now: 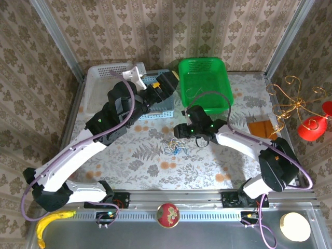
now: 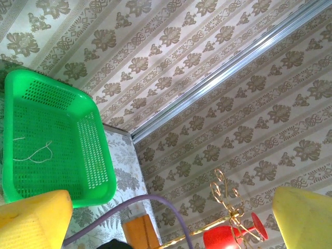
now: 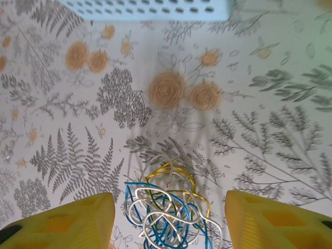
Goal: Untangle the cables
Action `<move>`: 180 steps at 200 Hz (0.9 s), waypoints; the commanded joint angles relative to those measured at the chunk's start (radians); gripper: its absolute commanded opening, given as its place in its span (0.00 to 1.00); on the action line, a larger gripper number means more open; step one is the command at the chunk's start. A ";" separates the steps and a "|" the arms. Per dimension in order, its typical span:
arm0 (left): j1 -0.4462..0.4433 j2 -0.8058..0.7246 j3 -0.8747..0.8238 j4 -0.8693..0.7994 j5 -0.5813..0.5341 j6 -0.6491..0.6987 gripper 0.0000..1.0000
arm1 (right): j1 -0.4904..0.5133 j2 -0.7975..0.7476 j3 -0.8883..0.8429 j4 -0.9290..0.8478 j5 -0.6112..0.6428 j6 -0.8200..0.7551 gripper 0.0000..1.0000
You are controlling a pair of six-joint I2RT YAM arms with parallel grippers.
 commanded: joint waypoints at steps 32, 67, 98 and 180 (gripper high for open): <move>-0.009 -0.017 0.007 0.068 -0.051 0.013 1.00 | 0.022 0.092 0.048 -0.006 -0.082 -0.055 0.59; 0.003 -0.032 -0.028 0.106 -0.055 0.021 1.00 | 0.022 0.133 0.064 -0.010 -0.096 -0.093 0.58; 0.028 -0.038 -0.048 0.121 -0.039 0.018 1.00 | 0.022 0.169 0.085 -0.020 -0.099 -0.113 0.57; 0.038 -0.051 -0.060 0.102 -0.003 0.005 1.00 | 0.019 0.221 0.108 -0.023 -0.102 -0.134 0.42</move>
